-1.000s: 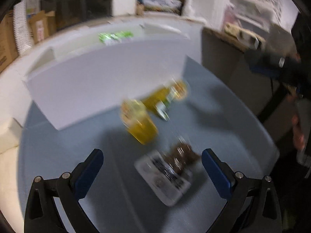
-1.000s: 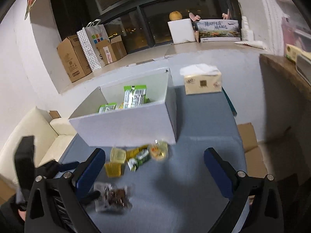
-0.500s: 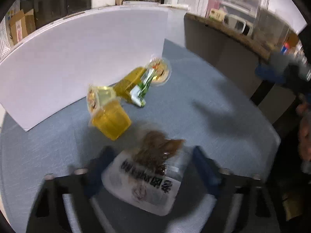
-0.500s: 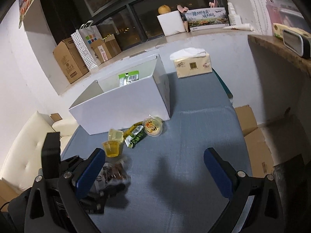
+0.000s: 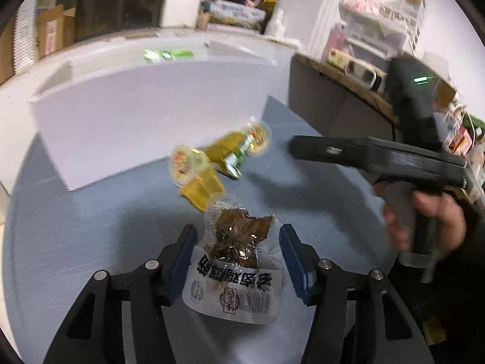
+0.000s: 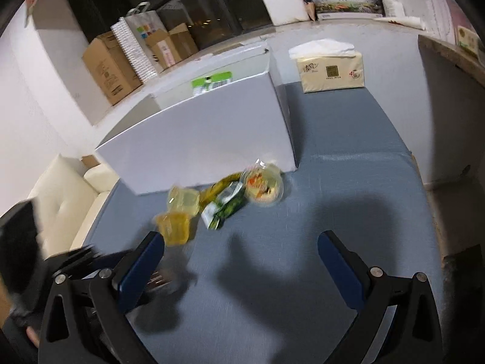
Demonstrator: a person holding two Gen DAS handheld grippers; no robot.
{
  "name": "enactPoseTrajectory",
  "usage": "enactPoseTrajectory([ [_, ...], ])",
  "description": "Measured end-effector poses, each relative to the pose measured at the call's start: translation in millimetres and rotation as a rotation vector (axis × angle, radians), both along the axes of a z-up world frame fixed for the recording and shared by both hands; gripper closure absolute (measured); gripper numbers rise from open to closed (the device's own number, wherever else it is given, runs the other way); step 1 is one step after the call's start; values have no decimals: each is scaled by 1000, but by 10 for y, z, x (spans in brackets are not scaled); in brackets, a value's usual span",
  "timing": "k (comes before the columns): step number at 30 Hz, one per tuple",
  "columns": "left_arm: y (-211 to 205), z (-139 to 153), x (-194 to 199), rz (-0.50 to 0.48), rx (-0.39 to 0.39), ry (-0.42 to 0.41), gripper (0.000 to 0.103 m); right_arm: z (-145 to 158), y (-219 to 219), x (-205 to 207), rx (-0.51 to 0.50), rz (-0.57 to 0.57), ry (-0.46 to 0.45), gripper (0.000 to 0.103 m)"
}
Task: Organize snacks
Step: 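Drop the meat-snack packet into the box with the left gripper while the right gripper grasps a jelly cup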
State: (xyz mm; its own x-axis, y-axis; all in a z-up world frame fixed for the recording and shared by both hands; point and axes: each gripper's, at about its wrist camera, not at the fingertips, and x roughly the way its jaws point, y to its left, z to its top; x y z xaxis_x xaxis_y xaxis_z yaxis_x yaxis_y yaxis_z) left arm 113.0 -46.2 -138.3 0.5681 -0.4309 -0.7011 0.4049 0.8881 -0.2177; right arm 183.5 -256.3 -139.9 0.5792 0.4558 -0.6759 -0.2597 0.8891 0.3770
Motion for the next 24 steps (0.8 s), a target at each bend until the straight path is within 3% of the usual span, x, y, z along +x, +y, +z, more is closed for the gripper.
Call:
enactPoseTrajectory([
  [3, 181, 197, -51, 37, -27, -38, 42, -47, -24, 220, 87, -40, 33, 0],
  [9, 524, 725, 84, 138, -92, -171, 42, -135, -14, 534, 154, -129, 70, 6],
  [10, 564, 810, 145, 157, -92, -197, 42, -169, -6, 564, 149, -148, 85, 9],
  [15, 648, 1103, 563, 222, -108, -273, 42, -294, 63, 636, 133, -165, 130, 46],
  [18, 626, 1193, 863, 247, -99, -282, 42, -323, 33, 648, 144, -178, 121, 56],
  [24, 580, 1225, 1334, 286, -51, -266, 42, -293, 1, 594, 152, -168, 106, 56],
])
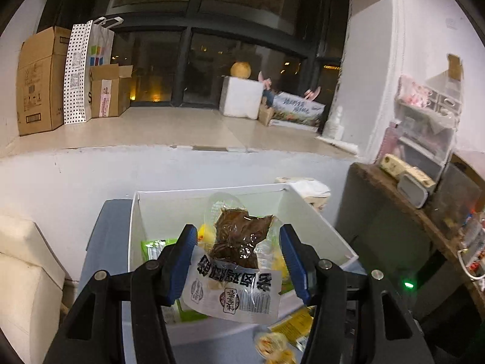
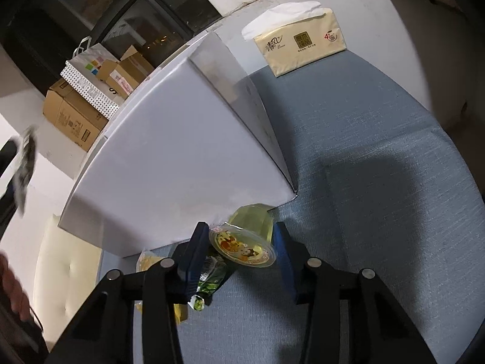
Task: Organize snacks
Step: 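Drop the meat-snack packet into the box with the left gripper while the right gripper grasps a jelly cup, then carry the cartoon-lid jelly cup over the box and release it with the right gripper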
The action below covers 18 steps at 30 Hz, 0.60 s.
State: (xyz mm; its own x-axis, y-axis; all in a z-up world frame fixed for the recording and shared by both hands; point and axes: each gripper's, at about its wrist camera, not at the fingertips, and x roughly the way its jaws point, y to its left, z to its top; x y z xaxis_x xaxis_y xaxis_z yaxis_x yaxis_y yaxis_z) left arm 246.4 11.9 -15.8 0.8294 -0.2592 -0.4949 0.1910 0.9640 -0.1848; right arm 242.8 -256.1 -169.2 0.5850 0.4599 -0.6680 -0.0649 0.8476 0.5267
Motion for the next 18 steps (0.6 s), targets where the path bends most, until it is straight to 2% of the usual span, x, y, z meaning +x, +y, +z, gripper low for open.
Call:
enactPoseTrajectory([
  [4, -5, -127, 296, 56, 31, 66, 33, 122, -70, -116, -22, -4, -38, 56],
  [6, 5, -229, 401, 66, 38, 103, 33, 200, -93, -185, -41, -4, -60, 56],
  [7, -2, -287, 448, 70, 47, 125, 27, 236, -113, -217, -43, -3, -69, 56],
  [8, -11, -334, 487, 77, 60, 143, 15, 287, -145, -271, -38, -5, -81, 56],
  [10, -31, -415, 508, 88, 82, 149, 2, 373, -134, -334, -35, -5, -100, 56],
  [13, -41, -491, 454, 85, 76, 159, 1, 519, -146, -468, -54, 1, -141, 56],
  [18, -86, -538, 89, 62, 67, 121, 0, 857, -142, -617, -81, 23, -222, 56],
])
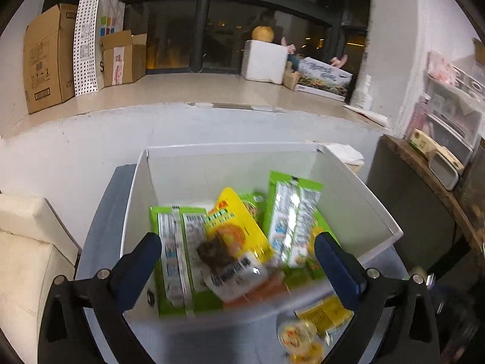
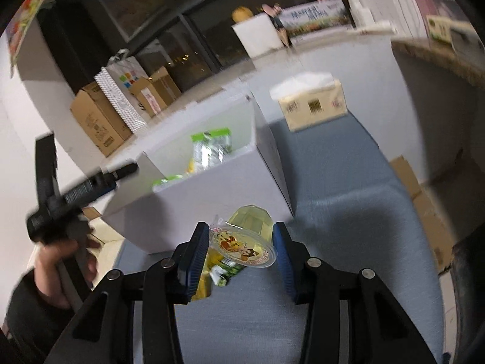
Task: Organize snacks
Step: 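Carry the cartoon-lid jelly cup over the box and release it with the right gripper, then grasp a yellow jelly cup with the left gripper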
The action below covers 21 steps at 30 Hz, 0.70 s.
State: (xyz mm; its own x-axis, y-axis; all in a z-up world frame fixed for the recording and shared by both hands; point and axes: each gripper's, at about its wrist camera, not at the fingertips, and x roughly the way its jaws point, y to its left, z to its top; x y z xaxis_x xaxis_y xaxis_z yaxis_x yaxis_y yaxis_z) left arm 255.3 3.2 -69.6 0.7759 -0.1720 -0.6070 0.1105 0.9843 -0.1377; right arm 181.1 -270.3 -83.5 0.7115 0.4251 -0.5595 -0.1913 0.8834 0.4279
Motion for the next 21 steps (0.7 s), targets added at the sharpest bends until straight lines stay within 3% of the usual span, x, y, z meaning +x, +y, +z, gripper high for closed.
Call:
enactPoseTrajectory([
  [4, -49, -80, -436, -39, 3, -24, 0, 312, 86, 54, -49, 31, -71, 56],
  [10, -29, -358, -1019, -32, -59, 15, 0, 604, 316, 434, -129, 108, -93, 56],
  [14, 16, -512, -1238, -20, -116, 62, 0, 580, 497, 758, -180, 151, -58, 56],
  [19, 7, -633, -1315, -9, -123, 94, 0, 350, 688, 1124, -250, 186, 35, 55],
  [20, -16, -669, -1315, -11, -117, 102, 0, 294, 726, 1169, -257, 192, 63, 45],
  [21, -34, -702, -1314, -12, -111, 109, 0, 249, 775, 1192, -277, 194, 74, 21],
])
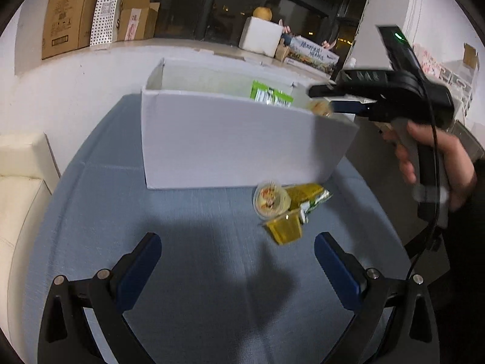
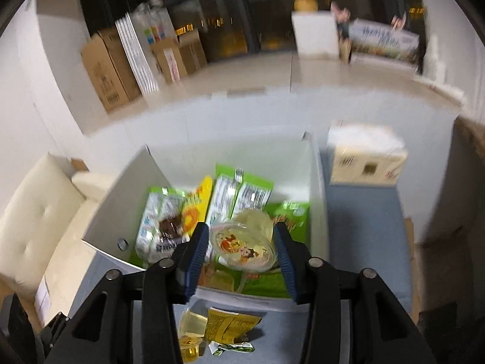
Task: Organize snacks
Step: 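Grasp a yellow jelly cup with the left gripper, then carry the yellow jelly cup over the box and release it with the left gripper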
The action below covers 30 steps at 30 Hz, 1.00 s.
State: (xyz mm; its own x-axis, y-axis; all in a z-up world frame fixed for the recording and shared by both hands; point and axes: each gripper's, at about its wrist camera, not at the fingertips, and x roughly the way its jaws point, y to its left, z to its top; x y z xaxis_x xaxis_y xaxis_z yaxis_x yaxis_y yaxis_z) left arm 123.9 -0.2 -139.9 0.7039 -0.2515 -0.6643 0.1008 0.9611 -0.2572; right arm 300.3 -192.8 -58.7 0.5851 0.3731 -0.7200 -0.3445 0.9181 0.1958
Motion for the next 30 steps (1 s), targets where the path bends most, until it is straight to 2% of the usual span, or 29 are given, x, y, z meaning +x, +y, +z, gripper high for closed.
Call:
enactPoseTrajectory([
  [1, -34, -43, 14, -7, 4, 9, 0, -1, 28, 3, -13, 8, -11, 14],
  [2, -74, -80, 37, -16, 6, 17, 0, -4, 64, -23, -24, 20, -27, 13],
  [6, -273, -217, 176, -53, 20, 41, 0, -2, 118, -107, -40, 35, -34, 13],
  [12, -642, -289, 440, -112, 53, 36, 1, 83, -16, -274, -7, 13, -54, 13],
  [13, -693, -296, 478, -121, 59, 39, 4, 99, -57, -315, 1, 4, -60, 13],
  [15, -761, -329, 558, -136, 59, 69, 19, 138, -145, -396, 20, -11, -67, 13],
  [17, -765, -358, 623, -135, 50, 101, 41, 171, -249, -482, 44, -29, -75, 13],
  [18, -762, -373, 629, -127, 52, 109, 45, 188, -307, -528, 60, -36, -78, 13],
  [19, -752, -369, 611, -124, 53, 105, 54, 200, -357, -575, 72, -43, -82, 13],
  [24, -718, -303, 506, -153, 42, 91, 54, 142, -527, -808, 108, -73, -73, 13],
  [28, -571, -63, 335, -152, 34, 35, 54, -60, -582, -966, 133, -85, -33, 13],
  [30, -477, 115, 248, -138, 34, -6, 54, -215, -563, -1004, 114, -95, -15, 13],
])
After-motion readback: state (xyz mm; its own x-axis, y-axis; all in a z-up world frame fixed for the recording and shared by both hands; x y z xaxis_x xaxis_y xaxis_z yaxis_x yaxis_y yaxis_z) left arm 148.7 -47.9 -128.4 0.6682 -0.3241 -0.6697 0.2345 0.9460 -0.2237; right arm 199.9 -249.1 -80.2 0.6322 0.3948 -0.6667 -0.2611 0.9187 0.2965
